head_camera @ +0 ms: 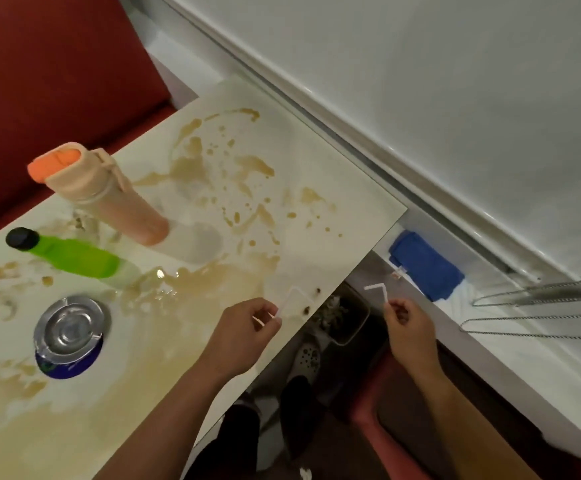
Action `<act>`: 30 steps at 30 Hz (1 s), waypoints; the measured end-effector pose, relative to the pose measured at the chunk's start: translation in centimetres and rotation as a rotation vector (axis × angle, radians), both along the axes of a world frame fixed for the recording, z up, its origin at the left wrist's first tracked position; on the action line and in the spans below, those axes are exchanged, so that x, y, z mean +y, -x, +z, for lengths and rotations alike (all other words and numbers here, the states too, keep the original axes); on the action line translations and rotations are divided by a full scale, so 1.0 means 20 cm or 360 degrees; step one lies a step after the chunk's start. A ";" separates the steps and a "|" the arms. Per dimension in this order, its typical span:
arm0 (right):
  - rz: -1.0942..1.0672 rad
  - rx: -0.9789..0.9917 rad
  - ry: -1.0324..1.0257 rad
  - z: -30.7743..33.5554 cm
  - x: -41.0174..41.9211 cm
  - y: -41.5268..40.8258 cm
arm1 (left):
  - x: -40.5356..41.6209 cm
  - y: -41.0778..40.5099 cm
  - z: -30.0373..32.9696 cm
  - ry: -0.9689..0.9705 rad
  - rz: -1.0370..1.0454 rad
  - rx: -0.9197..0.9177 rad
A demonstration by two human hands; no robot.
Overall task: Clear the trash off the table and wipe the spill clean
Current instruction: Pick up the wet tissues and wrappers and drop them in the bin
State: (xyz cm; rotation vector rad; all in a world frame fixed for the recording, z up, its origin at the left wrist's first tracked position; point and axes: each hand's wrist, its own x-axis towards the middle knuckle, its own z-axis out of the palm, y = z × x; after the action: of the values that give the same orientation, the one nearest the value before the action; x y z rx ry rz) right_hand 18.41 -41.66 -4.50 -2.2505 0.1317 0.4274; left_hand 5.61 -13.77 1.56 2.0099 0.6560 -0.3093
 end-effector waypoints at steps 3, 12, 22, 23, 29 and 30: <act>-0.0013 0.0074 -0.0012 -0.08 -0.07 -0.01 | -0.12 -0.06 -0.04 -0.0026 -0.0078 0.0029; 0.0031 0.0117 0.0014 -0.37 -0.20 -0.08 | -0.42 -0.26 -0.22 -0.0076 -0.0280 0.0062; 0.0128 0.0128 0.0000 -0.85 -0.11 -0.23 | -0.49 -0.36 -0.32 -0.0061 -0.0310 -0.0009; 0.0126 0.0149 -0.0004 -0.90 -0.10 -0.25 | -0.49 -0.36 -0.33 -0.0057 -0.0310 -0.0003; 0.0190 0.0290 0.0185 -1.15 -0.07 -0.30 | -0.48 -0.37 -0.39 -0.0020 -0.0263 0.0010; 0.0198 0.0318 0.0209 -1.16 -0.08 -0.31 | -0.48 -0.37 -0.40 -0.0030 -0.0265 0.0010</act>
State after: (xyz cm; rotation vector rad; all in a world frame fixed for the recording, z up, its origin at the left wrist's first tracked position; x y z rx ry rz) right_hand 24.53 -43.18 -27.63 -2.3483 0.1268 0.7298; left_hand 12.97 -23.31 -6.45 2.0865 0.4977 -0.4099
